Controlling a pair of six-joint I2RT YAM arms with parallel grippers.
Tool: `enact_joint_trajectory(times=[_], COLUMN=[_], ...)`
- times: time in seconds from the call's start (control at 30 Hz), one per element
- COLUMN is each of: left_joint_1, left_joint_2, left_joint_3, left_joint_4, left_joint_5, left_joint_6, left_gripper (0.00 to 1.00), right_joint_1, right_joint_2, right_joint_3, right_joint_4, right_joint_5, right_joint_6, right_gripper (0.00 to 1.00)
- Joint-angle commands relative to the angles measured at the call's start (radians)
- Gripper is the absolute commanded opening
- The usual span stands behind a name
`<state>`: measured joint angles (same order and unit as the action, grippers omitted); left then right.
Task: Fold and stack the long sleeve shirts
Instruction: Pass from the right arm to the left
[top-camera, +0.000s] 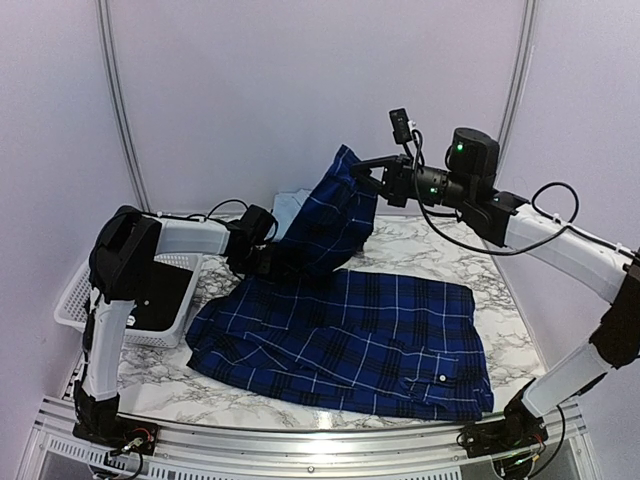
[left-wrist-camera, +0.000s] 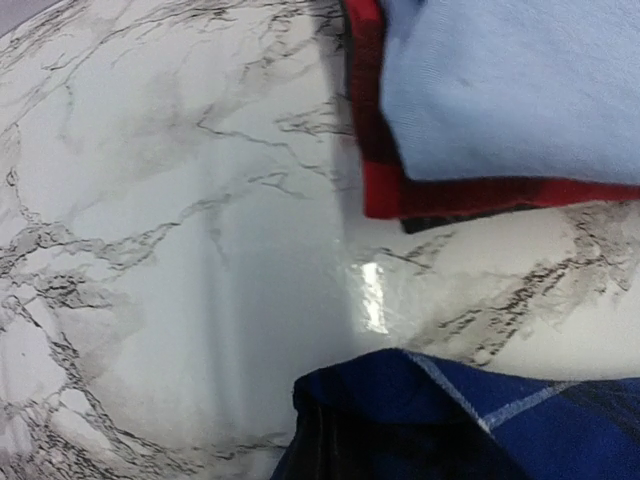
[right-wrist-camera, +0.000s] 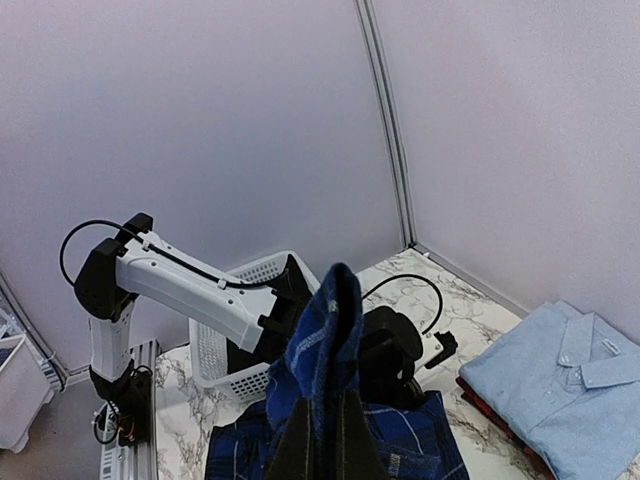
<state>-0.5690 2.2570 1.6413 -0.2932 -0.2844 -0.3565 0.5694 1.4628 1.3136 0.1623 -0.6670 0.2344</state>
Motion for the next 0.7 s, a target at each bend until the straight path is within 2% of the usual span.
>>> enact_joint_trajectory(times=[0.0,0.07,0.2,0.43,0.53,0.67], left_joint_1=[0.021,0.022,0.026,0.024,0.024,0.024], left_joint_2=[0.009,-0.012,-0.087,-0.318,-0.441,-0.572], left_joint_3=[0.025,0.015,-0.016,-0.118,-0.161,-0.186], left_joint_4=[-0.051,-0.052,-0.05,-0.039,-0.022,0.026], left_joint_5=[-0.029,-0.033,-0.025,0.092,0.21,0.483], left_joint_6=[-0.018,-0.02,-0.018,0.071,0.118,0.145], left_gripper=[0.06,0.13,0.35,0.56,0.62,0.69], right_joint_1=[0.009,0.01,0.016,0.067,0.086,0.119], right_joint_2=[-0.049,-0.056,-0.061,-0.017,0.005,0.044], right_joint_3=[-0.048,-0.075,-0.109,-0.071,-0.053,-0.016], right_joint_4=[-0.003,-0.005,-0.023,-0.115,-0.125,-0.155], right_joint_5=[0.009,0.01,0.043,0.145,0.171,0.2], right_joint_6=[0.004,0.006,-0.011,-0.099,-0.117,-0.154], right_gripper=[0.0,0.0,0.0,0.0,0.0,0.0])
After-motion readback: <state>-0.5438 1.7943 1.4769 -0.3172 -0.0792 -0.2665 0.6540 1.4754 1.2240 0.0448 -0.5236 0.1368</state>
